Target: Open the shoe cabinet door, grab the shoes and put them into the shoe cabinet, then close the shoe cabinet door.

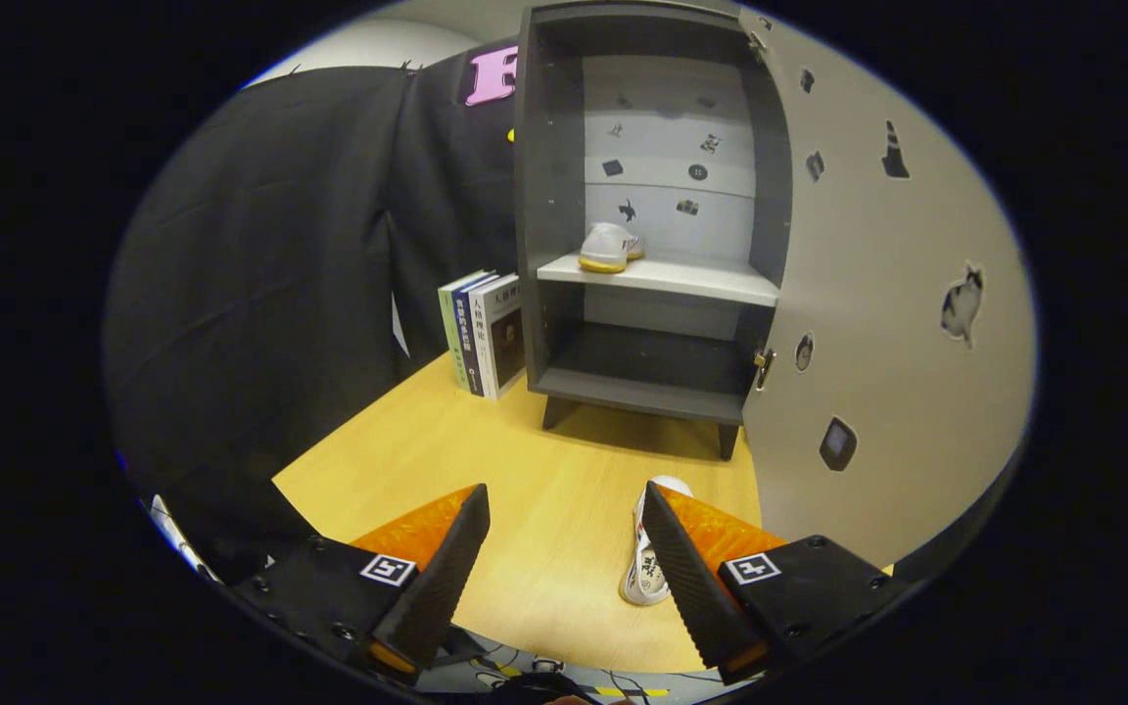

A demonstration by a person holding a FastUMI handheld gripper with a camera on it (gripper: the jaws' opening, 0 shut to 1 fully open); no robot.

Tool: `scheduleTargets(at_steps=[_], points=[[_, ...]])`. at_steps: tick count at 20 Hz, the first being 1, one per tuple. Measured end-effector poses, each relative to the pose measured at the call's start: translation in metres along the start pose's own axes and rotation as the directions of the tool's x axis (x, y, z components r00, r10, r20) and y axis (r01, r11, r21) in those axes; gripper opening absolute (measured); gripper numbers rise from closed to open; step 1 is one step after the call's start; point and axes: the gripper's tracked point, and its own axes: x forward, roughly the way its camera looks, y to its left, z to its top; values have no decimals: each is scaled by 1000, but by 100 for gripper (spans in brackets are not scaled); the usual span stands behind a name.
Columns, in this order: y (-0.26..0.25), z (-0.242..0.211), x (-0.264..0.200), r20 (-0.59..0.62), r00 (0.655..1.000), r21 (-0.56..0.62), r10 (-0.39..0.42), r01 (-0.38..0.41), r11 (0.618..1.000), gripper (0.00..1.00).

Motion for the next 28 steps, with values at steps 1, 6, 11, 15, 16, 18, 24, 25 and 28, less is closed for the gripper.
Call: scheduleTargets(at_steps=[1,6,11,15,16,18,24,25,28], points=[[-3,-11,13,-30,1000,6,0,1,1000,99],[-23,-80,69,-209,978,105,22,0,994,99],[-32,-136,106,-301,952,216,50,17,976,97],[-45,-150,135,-302,953,225,24,46,973,97],[-46,-152,142,-300,954,223,25,45,974,97],[-53,-158,150,-310,951,189,-4,65,980,97],[-49,-173,177,-327,945,196,11,57,979,94],[-48,-174,180,-325,946,188,4,61,980,94],[-50,-172,186,-289,957,161,-27,76,984,95]])
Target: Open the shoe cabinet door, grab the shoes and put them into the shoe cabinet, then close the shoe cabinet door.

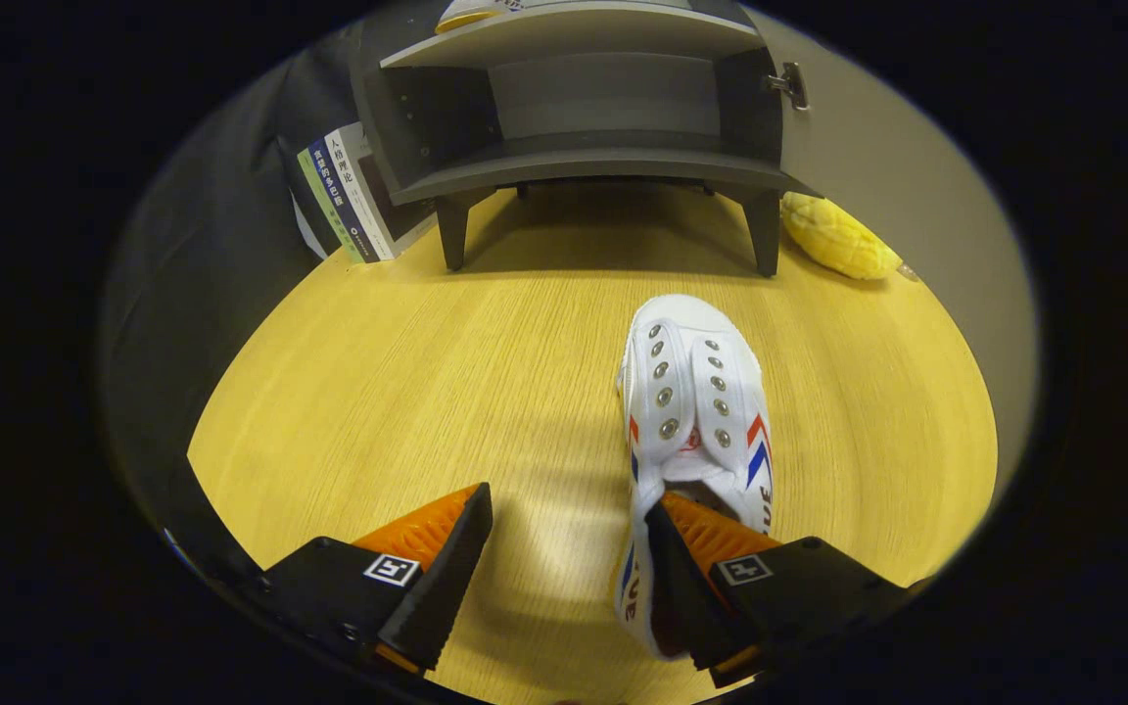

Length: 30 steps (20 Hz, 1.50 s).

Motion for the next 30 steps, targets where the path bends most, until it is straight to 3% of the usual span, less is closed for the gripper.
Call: scheduleTargets(at_steps=[6,9,13,15,21,27,30], points=[[-8,18,12,87,995,-36,-48,52,998,95],[-23,29,24,101,989,-24,-110,113,993,91],[-46,35,26,100,976,3,-193,194,981,41],[-41,37,28,93,979,-7,-179,180,984,15],[-39,40,25,89,985,-31,-149,152,988,4],[-39,65,8,155,973,-96,-172,188,977,4],[-30,76,-2,170,975,-104,-142,161,981,5]])
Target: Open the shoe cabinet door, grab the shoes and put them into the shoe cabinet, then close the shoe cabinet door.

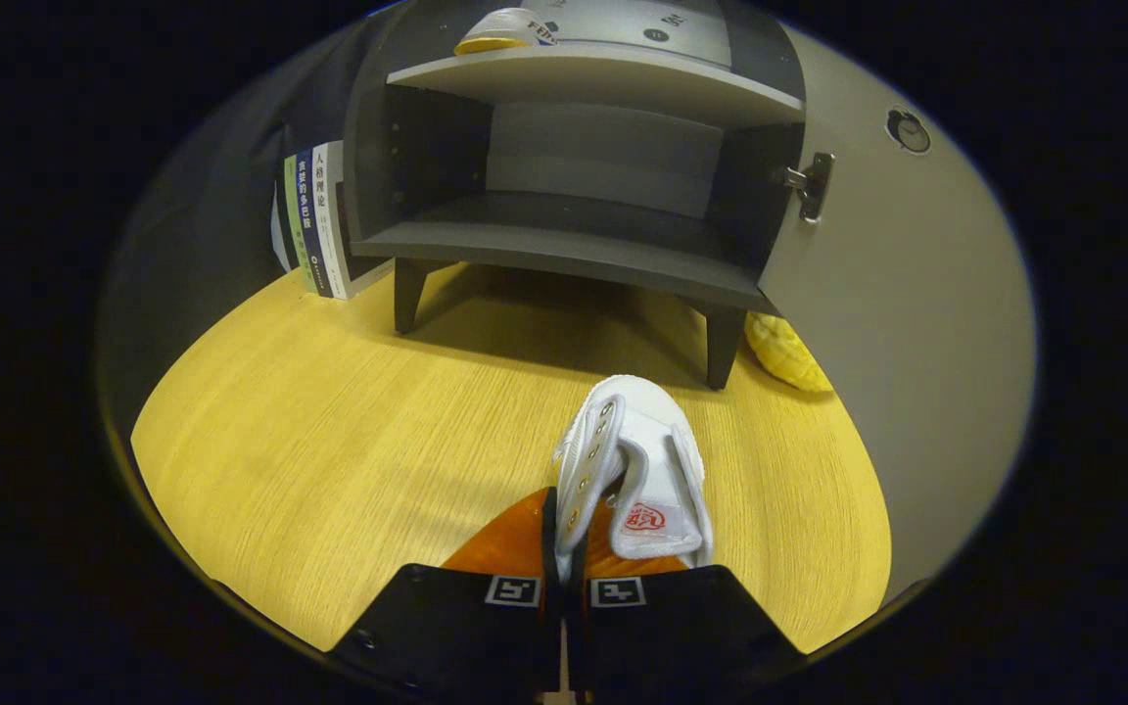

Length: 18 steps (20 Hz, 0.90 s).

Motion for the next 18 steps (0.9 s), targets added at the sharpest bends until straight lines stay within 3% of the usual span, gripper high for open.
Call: scheduleTargets(at_steps=[10,18], points=[[-7,53,-65,73,997,31,2,-4,1000,4],[9,135,-143,215,976,8,24,-27,1000,4]])
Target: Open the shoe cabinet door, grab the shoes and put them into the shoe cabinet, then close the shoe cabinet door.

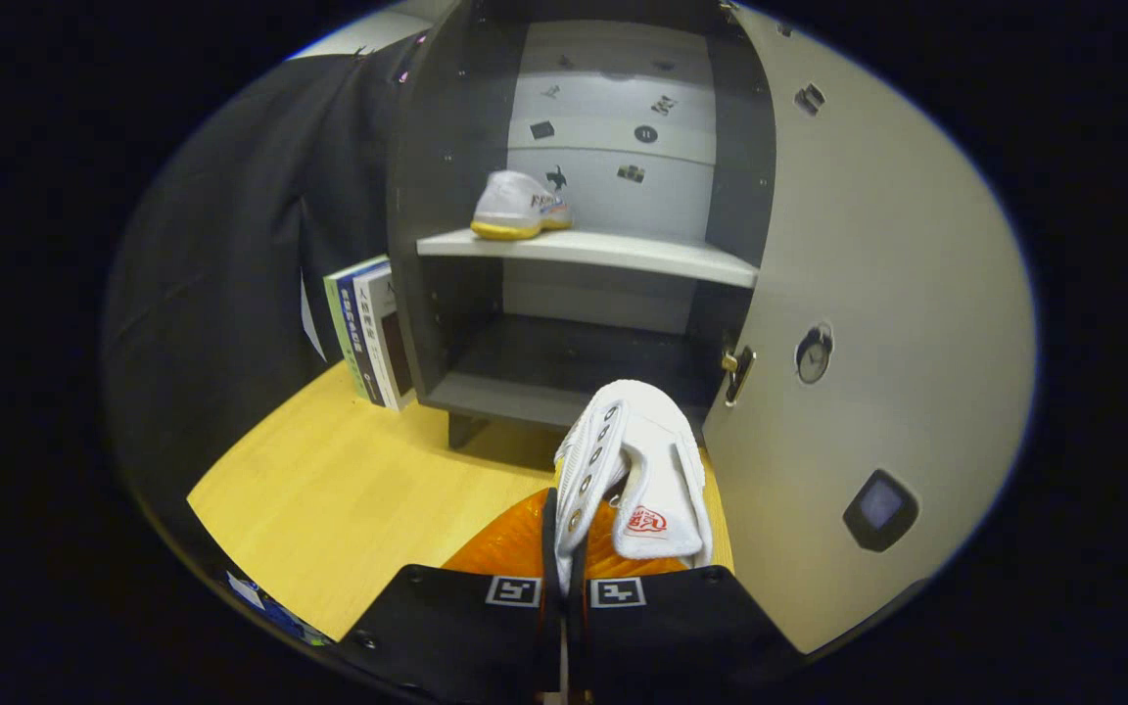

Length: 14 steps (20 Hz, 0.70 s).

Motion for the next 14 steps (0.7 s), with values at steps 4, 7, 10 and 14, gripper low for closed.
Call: scheduleTargets(at_steps=[4,7,10,14], points=[[10,51,-23,86,996,-29,21,-18,999,4],[14,92,-35,148,989,-23,26,-23,999,4],[10,133,-40,211,977,-22,-5,10,1000,4],[-1,183,-43,274,961,-28,-27,36,999,4]])
